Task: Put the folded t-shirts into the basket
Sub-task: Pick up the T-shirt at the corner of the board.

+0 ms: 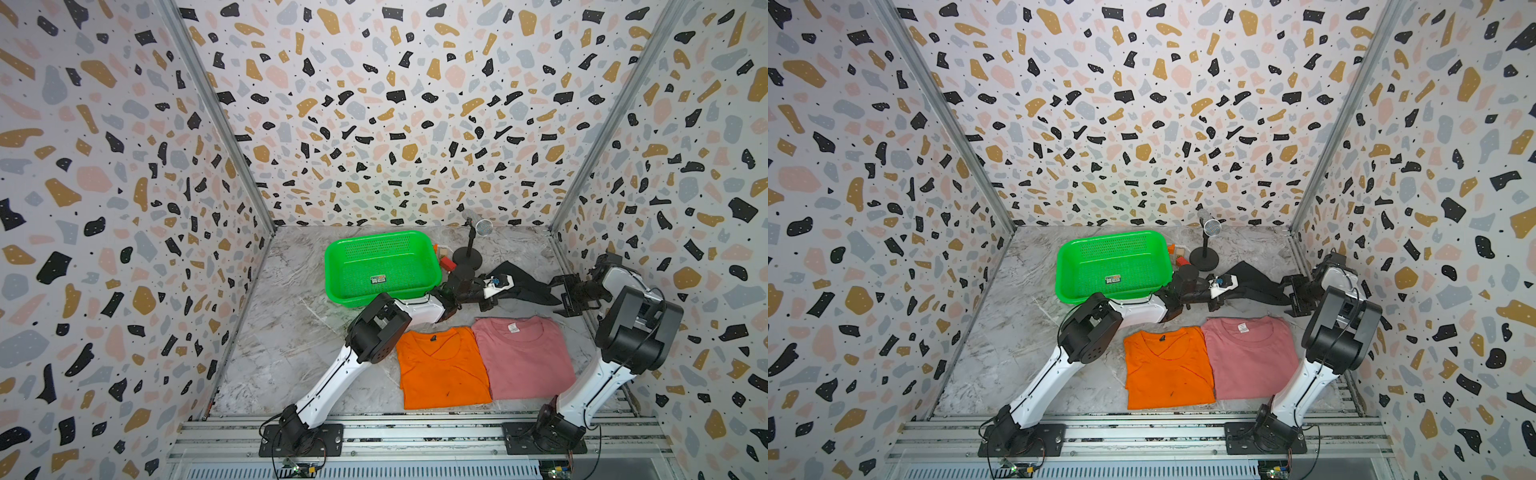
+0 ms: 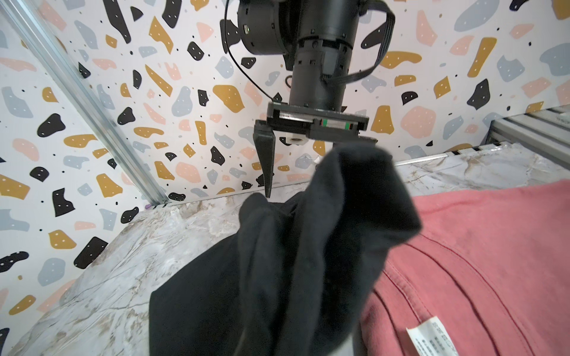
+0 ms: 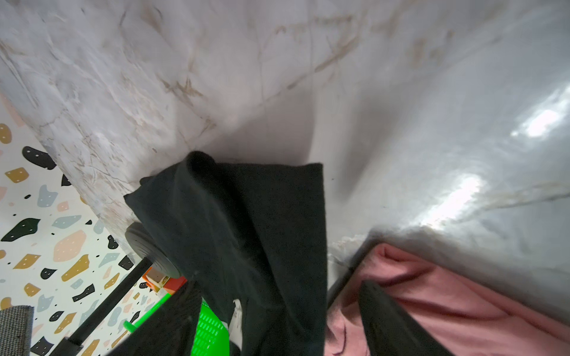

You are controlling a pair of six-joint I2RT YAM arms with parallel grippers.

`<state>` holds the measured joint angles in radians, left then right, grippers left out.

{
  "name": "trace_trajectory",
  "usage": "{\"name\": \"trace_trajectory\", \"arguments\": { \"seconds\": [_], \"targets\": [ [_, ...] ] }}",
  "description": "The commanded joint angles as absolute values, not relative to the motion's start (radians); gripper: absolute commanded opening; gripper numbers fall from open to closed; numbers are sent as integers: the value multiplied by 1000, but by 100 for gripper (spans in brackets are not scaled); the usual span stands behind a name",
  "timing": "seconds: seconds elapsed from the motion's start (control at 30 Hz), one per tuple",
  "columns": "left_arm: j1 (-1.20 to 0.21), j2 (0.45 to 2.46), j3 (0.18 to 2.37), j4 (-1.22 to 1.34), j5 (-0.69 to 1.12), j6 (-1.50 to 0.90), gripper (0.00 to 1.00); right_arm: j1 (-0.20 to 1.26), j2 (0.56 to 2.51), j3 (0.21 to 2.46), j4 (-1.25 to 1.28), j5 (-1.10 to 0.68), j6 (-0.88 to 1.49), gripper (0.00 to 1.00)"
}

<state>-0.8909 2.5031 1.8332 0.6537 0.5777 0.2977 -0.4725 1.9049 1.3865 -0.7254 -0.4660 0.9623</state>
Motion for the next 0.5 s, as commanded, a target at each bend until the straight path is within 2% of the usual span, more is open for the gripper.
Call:
{"name": "trace_trajectory", "arguments": {
  "seconds": [0.0, 0.33, 0.47],
  "targets": [
    [-884, 2414, 1894, 712, 599, 235, 8, -456, 1884, 1377, -721, -442, 1007, 85],
    [-884, 2389, 1887, 724, 651, 233, 8, -457, 1941, 1443, -697, -425, 1032, 84],
    [-884, 2384, 1869, 726, 669, 244, 8, -457, 1947, 1444, -660, -444, 1057, 71]
  ]
}}
